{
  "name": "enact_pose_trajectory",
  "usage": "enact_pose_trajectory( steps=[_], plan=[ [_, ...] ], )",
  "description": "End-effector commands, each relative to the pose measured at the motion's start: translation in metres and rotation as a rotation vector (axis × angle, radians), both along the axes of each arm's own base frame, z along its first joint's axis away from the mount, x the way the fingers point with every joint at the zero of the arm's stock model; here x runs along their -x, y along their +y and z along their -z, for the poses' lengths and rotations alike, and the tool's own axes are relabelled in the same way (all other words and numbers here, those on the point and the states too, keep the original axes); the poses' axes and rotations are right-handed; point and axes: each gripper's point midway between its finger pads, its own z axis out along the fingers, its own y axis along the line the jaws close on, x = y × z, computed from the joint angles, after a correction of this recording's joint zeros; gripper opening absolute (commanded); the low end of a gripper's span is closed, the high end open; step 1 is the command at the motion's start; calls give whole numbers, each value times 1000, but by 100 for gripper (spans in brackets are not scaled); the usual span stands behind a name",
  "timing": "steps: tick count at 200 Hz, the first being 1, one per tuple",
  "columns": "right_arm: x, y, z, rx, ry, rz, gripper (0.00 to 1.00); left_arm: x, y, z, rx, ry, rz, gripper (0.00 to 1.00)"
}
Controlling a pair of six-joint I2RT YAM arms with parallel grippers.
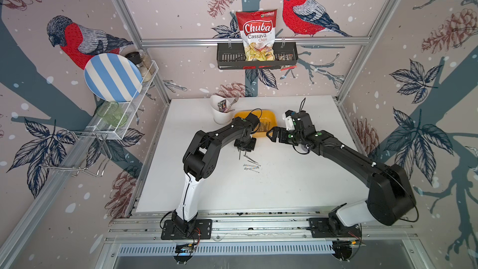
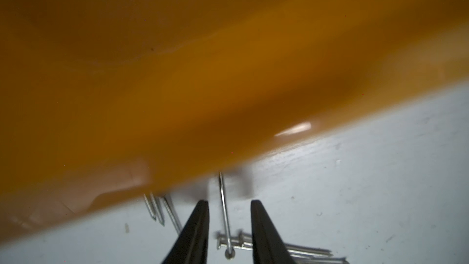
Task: Put the nails on the desktop into the storage box
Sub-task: Pick up the nail from the center of the board.
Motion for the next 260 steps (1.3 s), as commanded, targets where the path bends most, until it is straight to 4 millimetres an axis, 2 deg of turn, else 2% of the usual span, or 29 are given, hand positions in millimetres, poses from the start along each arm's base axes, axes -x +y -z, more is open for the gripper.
enact_pose_trajectory(
  steps=[1,52,95,124,132,171,214,260],
  plan=[
    [-2,3,-4,-14,-20,-16,100,8,8,8,-47,20,7,32],
    [-2,4,-5,-18,-19,-16,100,19,13,29,-104,46,27,27],
    [-2,4,-5,-18,-17,-15,100,29,15,41,-120,70,29,11],
    [-3,4,-6,-20,-19,-15,100,29,15,39,-118,68,33,0],
    [-3,4,-6,-20,-20,-15,100,28,14,37,-113,65,34,0],
    [-5,5,-9,-25,-24,-13,100,15,3,17,-77,18,30,0],
    [-5,8,-10,-37,-25,-9,100,3,-5,-20,-33,-38,26,0],
    [-9,10,-15,-53,-38,-3,100,14,-4,-57,27,-58,9,0]
  ],
)
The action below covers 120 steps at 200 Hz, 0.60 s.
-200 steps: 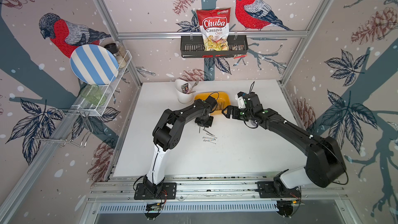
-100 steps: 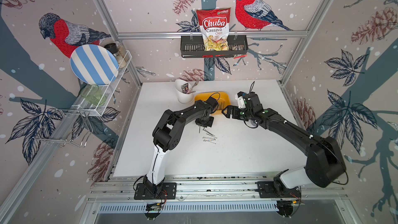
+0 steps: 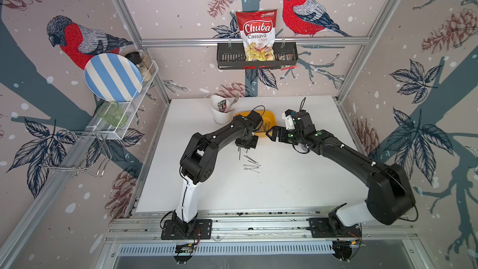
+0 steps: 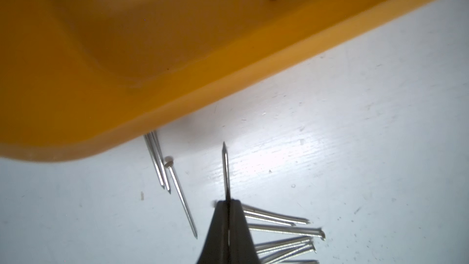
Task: Put the nails on the desktop into the storage box
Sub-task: Pick up the nail from the center of the board, then place the nail in the storage box.
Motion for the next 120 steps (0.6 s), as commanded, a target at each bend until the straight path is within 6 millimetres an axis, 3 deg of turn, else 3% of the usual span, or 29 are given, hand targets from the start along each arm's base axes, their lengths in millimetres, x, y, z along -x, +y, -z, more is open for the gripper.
enact_pose_trajectory(
  steps=[1,31,65,95,120],
  plan=[
    [-8,6,-12,-36,-37,6,100,14,2,-16,28,25,-7,0],
    [-10,2,-15,-30,-46,15,100,6,-3,-45,90,-17,-20,0],
    [-12,-6,-19,-24,-51,37,100,-34,-24,-85,233,-88,-49,0],
    [-13,-18,-23,-18,-59,61,100,-71,-43,-93,336,-103,-76,0],
    [-15,-28,-26,-14,-68,80,100,-93,-60,-86,401,-86,-92,0]
  ],
)
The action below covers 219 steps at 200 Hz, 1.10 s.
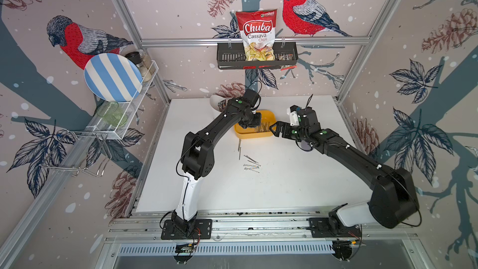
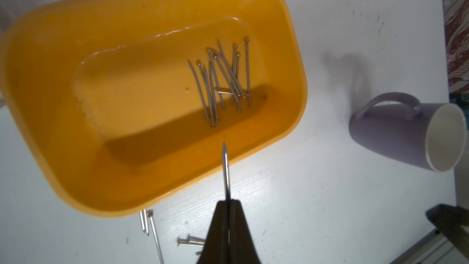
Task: Put the nails on the desktop into the storage box
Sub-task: Place the nail in the storage box.
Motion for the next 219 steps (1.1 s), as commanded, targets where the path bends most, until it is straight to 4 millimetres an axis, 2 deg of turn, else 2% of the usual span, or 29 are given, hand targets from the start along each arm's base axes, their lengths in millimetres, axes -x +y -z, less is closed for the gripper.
enact_pose_trajectory(
  steps=[1,44,97,189,206,219],
  plan=[
    [-1,-9,-1,14,-4,22,100,-14,-18,2,92,30,-3,0],
    [-5,-23,-2,30,-5,41,100,-36,-30,35,130,62,-34,0],
    [-9,-28,8,28,23,36,100,-43,-35,72,145,107,-61,0],
    [-10,-31,11,20,34,41,100,-38,-29,112,119,184,-78,0],
    [-10,-31,10,15,33,42,100,-38,-29,115,113,188,-75,0],
    [-10,-30,10,13,34,41,100,-37,-28,113,112,184,-72,5]
  ],
)
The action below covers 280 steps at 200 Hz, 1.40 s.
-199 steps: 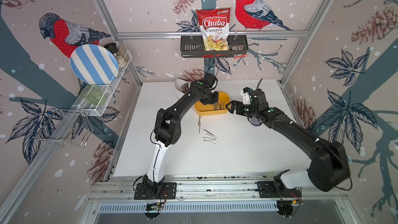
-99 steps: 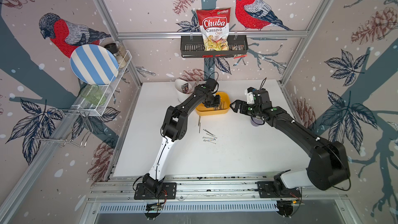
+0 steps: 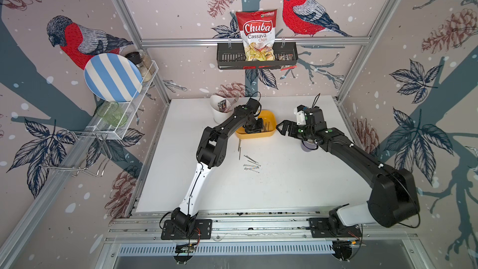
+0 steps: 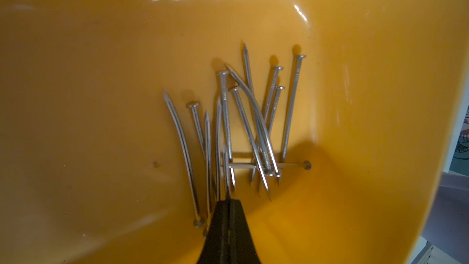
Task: Put the nails on the desktop into the storage box
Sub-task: Place the nail in the storage box, then pick up the nail from the center of the board.
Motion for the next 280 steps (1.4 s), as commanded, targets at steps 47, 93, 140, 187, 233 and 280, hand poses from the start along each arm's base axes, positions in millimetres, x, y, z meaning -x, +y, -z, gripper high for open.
enact_pose_trajectory(
  steps=[47,93,140,187,233,280],
  plan=[
    [1,7,-3,-27,3,-8,100,-4,2,-22,11,-50,14,11],
    [0,25,-4,-34,2,-38,100,6,16,-80,-30,-149,48,15],
    [1,47,-4,-30,-2,-76,100,68,65,-91,-180,-177,63,17],
    [6,76,1,-28,9,-133,100,130,96,-64,-213,-129,30,19],
    [15,94,3,-17,16,-177,100,154,104,-37,-232,-93,18,22],
    [23,91,5,-5,19,-183,100,155,104,-20,-286,-74,34,25]
  ],
)
